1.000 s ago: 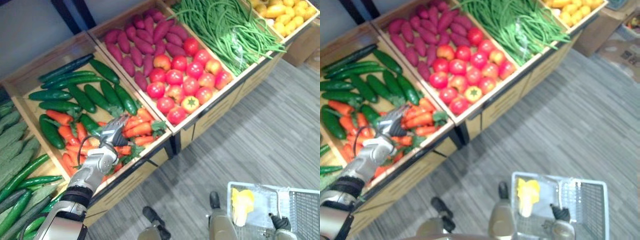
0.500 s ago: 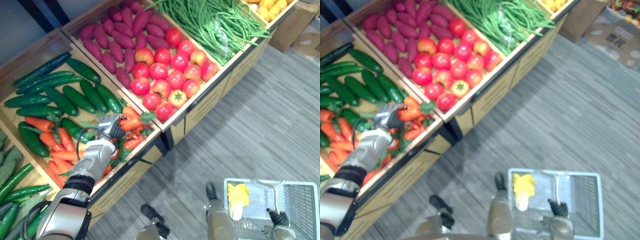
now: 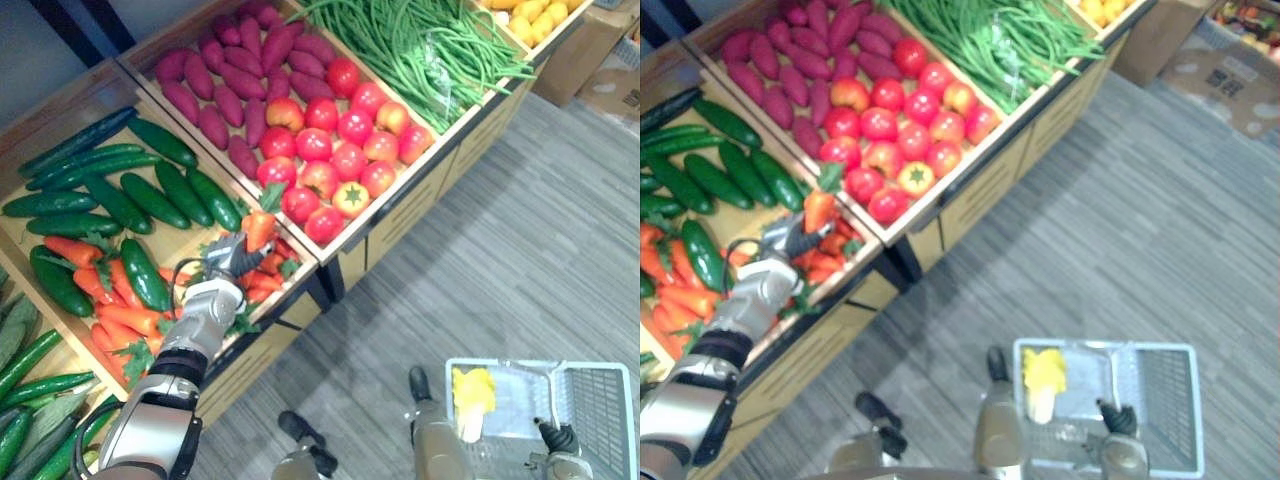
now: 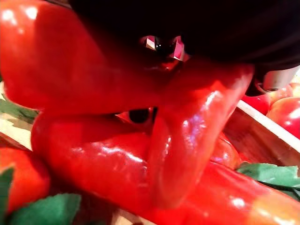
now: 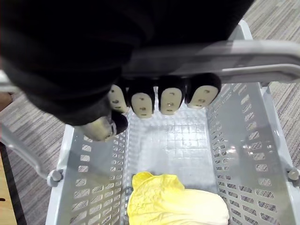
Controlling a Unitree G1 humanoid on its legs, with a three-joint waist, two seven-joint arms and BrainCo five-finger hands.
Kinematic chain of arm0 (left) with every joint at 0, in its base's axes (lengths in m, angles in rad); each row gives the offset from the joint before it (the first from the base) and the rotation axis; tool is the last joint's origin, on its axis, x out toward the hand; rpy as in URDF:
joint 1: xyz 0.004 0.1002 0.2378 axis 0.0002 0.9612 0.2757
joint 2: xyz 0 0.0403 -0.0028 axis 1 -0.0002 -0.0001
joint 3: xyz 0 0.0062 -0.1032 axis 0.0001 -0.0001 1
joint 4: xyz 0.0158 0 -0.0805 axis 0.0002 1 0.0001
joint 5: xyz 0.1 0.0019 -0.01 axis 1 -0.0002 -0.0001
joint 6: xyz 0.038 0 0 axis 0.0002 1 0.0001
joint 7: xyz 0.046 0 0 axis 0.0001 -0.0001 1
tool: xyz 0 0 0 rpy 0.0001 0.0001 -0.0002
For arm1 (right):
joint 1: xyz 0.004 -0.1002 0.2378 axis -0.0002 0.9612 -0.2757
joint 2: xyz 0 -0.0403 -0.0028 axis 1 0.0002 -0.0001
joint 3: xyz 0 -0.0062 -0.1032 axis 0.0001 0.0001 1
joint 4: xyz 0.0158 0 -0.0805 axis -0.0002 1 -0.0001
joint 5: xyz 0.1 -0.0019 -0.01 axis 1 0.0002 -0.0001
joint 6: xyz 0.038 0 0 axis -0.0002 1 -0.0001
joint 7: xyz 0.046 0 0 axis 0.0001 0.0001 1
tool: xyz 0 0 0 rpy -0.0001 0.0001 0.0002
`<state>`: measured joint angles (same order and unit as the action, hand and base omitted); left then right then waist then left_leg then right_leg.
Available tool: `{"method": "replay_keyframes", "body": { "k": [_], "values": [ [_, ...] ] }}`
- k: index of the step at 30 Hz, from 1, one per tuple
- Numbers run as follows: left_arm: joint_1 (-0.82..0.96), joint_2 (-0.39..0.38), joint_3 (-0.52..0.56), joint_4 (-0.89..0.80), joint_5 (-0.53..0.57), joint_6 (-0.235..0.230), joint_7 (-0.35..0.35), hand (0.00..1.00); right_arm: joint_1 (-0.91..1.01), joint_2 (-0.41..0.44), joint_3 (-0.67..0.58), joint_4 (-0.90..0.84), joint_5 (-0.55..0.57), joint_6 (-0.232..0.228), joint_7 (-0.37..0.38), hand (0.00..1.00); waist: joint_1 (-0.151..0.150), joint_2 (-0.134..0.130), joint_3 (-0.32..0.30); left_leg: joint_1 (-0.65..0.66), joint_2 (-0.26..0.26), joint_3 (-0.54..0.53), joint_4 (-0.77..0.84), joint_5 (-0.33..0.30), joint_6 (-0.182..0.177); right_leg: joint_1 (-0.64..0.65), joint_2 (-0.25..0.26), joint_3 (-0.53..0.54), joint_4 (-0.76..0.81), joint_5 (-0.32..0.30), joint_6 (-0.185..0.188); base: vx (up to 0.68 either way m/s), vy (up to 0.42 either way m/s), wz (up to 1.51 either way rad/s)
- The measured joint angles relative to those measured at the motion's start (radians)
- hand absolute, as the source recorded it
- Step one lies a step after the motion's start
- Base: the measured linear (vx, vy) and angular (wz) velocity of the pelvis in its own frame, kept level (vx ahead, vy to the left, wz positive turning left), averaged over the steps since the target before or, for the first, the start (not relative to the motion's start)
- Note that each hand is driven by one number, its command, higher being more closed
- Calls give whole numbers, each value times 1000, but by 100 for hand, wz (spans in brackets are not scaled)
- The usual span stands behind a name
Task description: Pick vegetable in the basket
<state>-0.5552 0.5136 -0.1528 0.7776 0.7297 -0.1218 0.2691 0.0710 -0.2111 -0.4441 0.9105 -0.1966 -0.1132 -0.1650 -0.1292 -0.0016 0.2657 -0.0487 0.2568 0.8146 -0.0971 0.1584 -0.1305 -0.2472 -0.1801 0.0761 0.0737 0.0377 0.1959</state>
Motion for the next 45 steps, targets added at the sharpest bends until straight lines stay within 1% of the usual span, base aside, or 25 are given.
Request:
{"method": "replay_keyframes", "body": {
  "k": [3,6,7,10,12,16,18,21,24,26,27,28,29,31,32,33,34,35,37,38,39,40,42,43,45],
  "values": [
    [-2,1,0,-49,20,3,-2,100,17,6,-12,1,0,1,0,100,4,3,2,-2,-2,-38,-1,2,3,31,-11,-46,-3,-1,1,8,5,38],
    [-2,14,1,-134,32,5,-2,100,39,13,-23,1,0,1,-4,100,26,3,2,-4,-9,-81,-4,6,9,58,-18,-82,-4,-4,-2,-7,8,35],
    [-2,19,1,-147,33,5,-2,100,41,14,-26,2,0,1,-4,100,28,3,2,-5,-13,-89,-5,6,9,63,-21,-91,-4,-8,-2,-20,12,39],
    [-2,58,2,-220,41,14,-3,100,42,15,-36,8,-1,3,-4,100,32,7,-1,-20,-24,-125,-6,11,15,81,-35,-132,-4,-10,-3,-32,26,41],
    [-1,81,3,-262,44,14,-3,100,51,22,-62,10,-1,4,-5,100,50,8,-2,-22,-31,-147,-6,15,21,96,-42,-151,-5,-10,-3,-16,26,26],
    [42,132,5,-342,64,12,-8,100,58,26,-69,23,-2,5,-5,100,55,6,-20,-34,-36,-176,-6,23,30,111,-47,-182,-10,-10,-3,1,12,25],
    [87,158,5,-388,74,-1,-14,100,58,26,-74,47,-4,8,-5,100,61,3,-43,-36,-37,-192,-6,27,34,116,-48,-188,-12,-10,-3,24,7,10],
    [131,163,14,-440,79,-6,-18,100,65,30,-104,54,-34,18,-4,100,75,4,-67,-35,-38,-200,-7,27,33,131,-48,-200,-22,-10,-4,22,0,12],
    [192,169,34,-531,78,-17,-18,100,62,28,-108,57,-42,18,-4,100,78,3,-82,-36,-38,-202,-7,28,32,133,-48,-203,-23,-10,-4,6,1,4],
    [269,174,40,-640,78,-34,-18,100,60,22,-116,58,-43,19,-3,100,78,3,-101,-35,-42,-213,-7,28,32,136,-50,-203,-26,-10,-4,15,0,2],
    [314,178,37,-703,77,-53,-18,100,55,17,-132,58,-43,19,-3,100,76,3,-110,-35,-44,-216,-7,28,32,139,-51,-204,-30,-10,-4,33,1,4],
    [352,178,33,-761,75,-77,-18,100,50,1,-138,58,-44,21,-4,100,76,3,-117,-34,-46,-216,-6,27,32,147,-52,-204,-41,-9,-2,0,0,0],
    [371,179,28,-794,75,-87,-18,100,46,-11,-138,57,-45,22,-3,100,74,3,-121,-33,-47,-215,-6,27,32,147,-53,-203,-44,-8,-1,18,6,-4],
    [442,187,-7,-904,57,-149,-30,100,18,-80,-132,52,-99,23,-3,100,77,4,-129,-19,-52,-195,-6,23,28,147,-56,-181,-50,-3,5,12,12,-21],
    [457,189,-17,-921,56,-166,-38,100,11,-100,-122,45,-119,22,-3,100,77,5,-130,-11,-53,-186,-7,21,29,148,-57,-171,-54,-2,7,9,16,-38],
    [475,194,-48,-942,56,-192,-44,100,-1,-145,-85,34,-126,19,-3,100,76,7,-134,2,-54,-167,-7,16,27,145,-57,-152,-56,0,10,5,11,-35],
    [481,196,-61,-946,53,-204,-48,100,-9,-165,-70,27,-132,17,-1,100,74,8,-135,9,-54,-159,-7,15,26,145,-57,-144,-56,0,11,6,6,-42],
    [484,199,-92,-952,28,-224,-57,100,-16,-203,-41,6,-131,11,4,100,72,10,-137,22,-54,-140,-7,11,23,142,-56,-125,-56,-1,12,6,-2,-44],
    [494,201,-127,-970,-5,-241,-77,100,-30,-259,24,-27,-129,3,16,100,60,10,-144,33,-55,-112,-7,7,20,129,-54,-95,-56,-3,17,15,-4,-44],
    [494,205,-158,-971,-27,-252,-89,100,-35,-295,75,-61,-131,-4,39,100,47,10,-146,43,-55,-93,-7,4,18,127,-52,-75,-55,0,22,35,-6,-55],
    [494,213,-199,-971,-53,-263,-101,100,-36,-326,119,-95,-143,-20,59,100,46,8,-147,60,-55,-64,-7,0,13,119,-49,-47,-55,5,27,37,-7,-61],
    [494,216,-223,-971,-60,-268,-105,100,-36,-339,139,-112,-151,-28,67,100,46,8,-148,69,-55,-50,-7,-2,10,117,-47,-34,-54,7,27,53,-12,-68],
    [487,224,-319,-970,-60,-280,-128,100,-41,-379,223,-158,-155,-41,93,100,28,6,-152,97,-54,-1,-6,-5,6,111,-37,13,-54,19,25,60,-24,-58],
    [483,224,-342,-969,-60,-282,-134,100,-43,-382,241,-170,-155,-41,99,100,21,5,-152,103,-53,9,-6,-6,5,111,-35,21,-54,19,25,50,-34,-48],
    [449,222,-433,-966,-62,-286,-168,100,-41,-396,305,-222,-146,-40,164,100,3,1,-153,135,-48,56,-7,-13,-5,108,-22,61,-53,21,23,42,-43,-56]
  ]
}}
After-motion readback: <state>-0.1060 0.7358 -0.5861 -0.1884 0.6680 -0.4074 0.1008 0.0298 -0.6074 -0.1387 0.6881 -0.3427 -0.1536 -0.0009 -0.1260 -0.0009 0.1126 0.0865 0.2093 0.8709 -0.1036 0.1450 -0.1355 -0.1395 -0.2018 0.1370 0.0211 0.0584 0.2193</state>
